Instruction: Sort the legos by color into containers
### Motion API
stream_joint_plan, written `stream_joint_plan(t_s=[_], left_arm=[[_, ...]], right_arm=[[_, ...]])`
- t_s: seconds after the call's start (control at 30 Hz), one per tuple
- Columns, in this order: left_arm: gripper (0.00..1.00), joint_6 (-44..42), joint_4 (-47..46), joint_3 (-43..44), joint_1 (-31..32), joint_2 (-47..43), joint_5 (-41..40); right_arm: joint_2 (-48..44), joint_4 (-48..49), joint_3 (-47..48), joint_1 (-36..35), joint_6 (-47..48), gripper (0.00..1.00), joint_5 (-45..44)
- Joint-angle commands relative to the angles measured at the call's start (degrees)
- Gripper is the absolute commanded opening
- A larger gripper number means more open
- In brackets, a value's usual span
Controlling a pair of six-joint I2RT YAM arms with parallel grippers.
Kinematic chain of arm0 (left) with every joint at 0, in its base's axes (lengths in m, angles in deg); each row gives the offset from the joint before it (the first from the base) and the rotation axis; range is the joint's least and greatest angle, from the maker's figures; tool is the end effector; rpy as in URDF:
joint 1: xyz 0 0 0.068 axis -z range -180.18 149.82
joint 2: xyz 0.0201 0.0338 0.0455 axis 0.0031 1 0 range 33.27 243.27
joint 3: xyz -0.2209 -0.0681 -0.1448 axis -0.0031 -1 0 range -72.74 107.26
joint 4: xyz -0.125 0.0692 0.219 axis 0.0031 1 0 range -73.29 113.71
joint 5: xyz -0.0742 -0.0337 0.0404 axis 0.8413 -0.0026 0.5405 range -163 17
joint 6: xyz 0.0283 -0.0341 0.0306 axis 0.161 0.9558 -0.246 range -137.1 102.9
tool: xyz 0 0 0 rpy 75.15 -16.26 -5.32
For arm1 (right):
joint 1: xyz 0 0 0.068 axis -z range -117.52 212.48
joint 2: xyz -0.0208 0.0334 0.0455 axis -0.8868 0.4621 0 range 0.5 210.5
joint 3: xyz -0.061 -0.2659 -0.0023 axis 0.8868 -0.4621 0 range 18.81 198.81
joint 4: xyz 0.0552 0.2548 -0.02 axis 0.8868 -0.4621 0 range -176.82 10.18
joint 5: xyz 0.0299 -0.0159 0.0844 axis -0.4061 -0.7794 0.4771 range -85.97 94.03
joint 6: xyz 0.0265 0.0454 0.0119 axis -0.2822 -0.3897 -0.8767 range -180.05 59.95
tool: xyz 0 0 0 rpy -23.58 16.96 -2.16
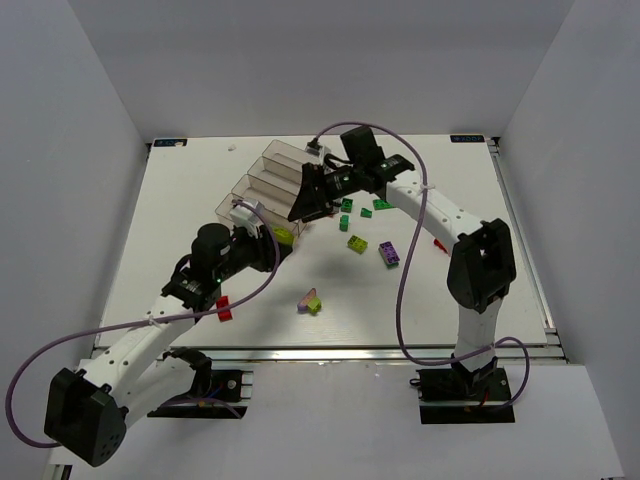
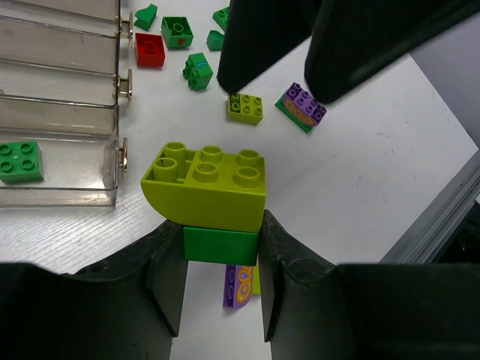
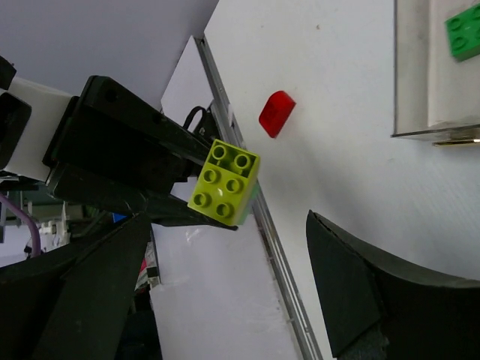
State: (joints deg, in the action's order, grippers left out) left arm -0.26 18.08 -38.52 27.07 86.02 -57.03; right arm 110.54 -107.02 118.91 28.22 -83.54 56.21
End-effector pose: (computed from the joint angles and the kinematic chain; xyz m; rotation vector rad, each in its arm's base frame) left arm 0.1852 -0.1064 0.2658 0.3724 1.9483 -0.7764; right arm 0.3467 0.2702 0.3205 -0.7725 2.2354 1.5369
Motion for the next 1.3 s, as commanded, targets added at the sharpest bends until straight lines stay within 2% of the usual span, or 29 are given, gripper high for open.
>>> stream_joint_plan(t_s=[0.0,0.1,0.23,0.43,0.7,0.9,1.0,1.03,1.13,1.27], left_arm=[[0.1,0.6,-3.4,1.6,0.4,0.5,1.3],[0.1,0.9,-4.3,1.6,0.4,0.9,1.3],[0.11,0.7,-4.3,2.3,0.5,1.3,1.1],[0.11,0.7,-5.0,2.9,0.5,1.5,0.4],[0.11,0.7,-5.0,3.9,0.6,1.4,-0.1],[0.11,0.1,-3.9,5.3,0.6,1.4,-1.4],[0.11,-0.1,-3.3,5.7,0.6,1.0,-2.0],[0.11,-0.2,-3.1,5.5,0.6,0.9,-2.2],[0.11,-0.5,-1.7,5.2,0.6,0.4,-2.3],[0.1,-0.6,0.5,3.1,0.6,-0.6,-2.6]], right_arm=[[0.6,0.9,0.8,-2.6,-3.4,0.89,-0.1],[1.6,0.8,1.9,-3.5,-3.3,0.85,-1.3],[2.0,0.7,2.7,-4.9,-3.1,0.74,-2.7],[2.3,-0.7,3.1,-5.4,-2.6,0.63,-4.8],[2.6,-2.3,5.2,-7.3,-0.3,0.6,-6.9],[2.6,-4.4,5.9,-7.8,0.6,0.5,-10.3],[2.4,-4.9,5.8,-7.8,1.1,0.39,-10.9],[2.4,-4.8,5.9,-7.8,1.2,0.31,-10.8],[2.1,-4.9,5.9,-7.8,1.8,0.15,-10.8],[1.8,-3.8,5.7,-7.1,2.0,0.06,-10.2]])
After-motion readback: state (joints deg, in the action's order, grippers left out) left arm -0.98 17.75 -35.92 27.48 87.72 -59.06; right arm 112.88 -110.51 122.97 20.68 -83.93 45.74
